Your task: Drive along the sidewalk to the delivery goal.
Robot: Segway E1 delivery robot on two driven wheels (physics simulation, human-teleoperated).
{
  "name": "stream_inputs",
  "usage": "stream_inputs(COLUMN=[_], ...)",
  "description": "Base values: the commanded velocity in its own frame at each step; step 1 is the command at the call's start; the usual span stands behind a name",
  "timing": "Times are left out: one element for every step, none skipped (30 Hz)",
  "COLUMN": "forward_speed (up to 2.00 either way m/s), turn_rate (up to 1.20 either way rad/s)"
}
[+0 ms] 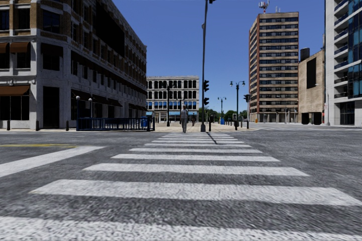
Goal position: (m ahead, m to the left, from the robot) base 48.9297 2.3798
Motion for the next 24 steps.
stream_inputs(forward_speed=[1.96, 1.96, 1.96, 1.96, 1.96, 1.96, 1.96, 1.96, 1.96, 1.96, 1.96, 1.96, 1.96, 1.96, 1.96, 1.96, 1.96, 1.96, 1.96, 1.96, 1.96, 1.96, 1.96, 1.96], turn_rate=[0.00, 0.00, 0.00, -0.15, -0.41, -0.71, -0.71, -0.81, -0.83, -0.84, -0.84, -0.84, -0.82, -0.68, -0.48, -0.27, -0.27, -0.12, -0.04, -0.02, -0.01, 0.00, 0.00, 0.00])
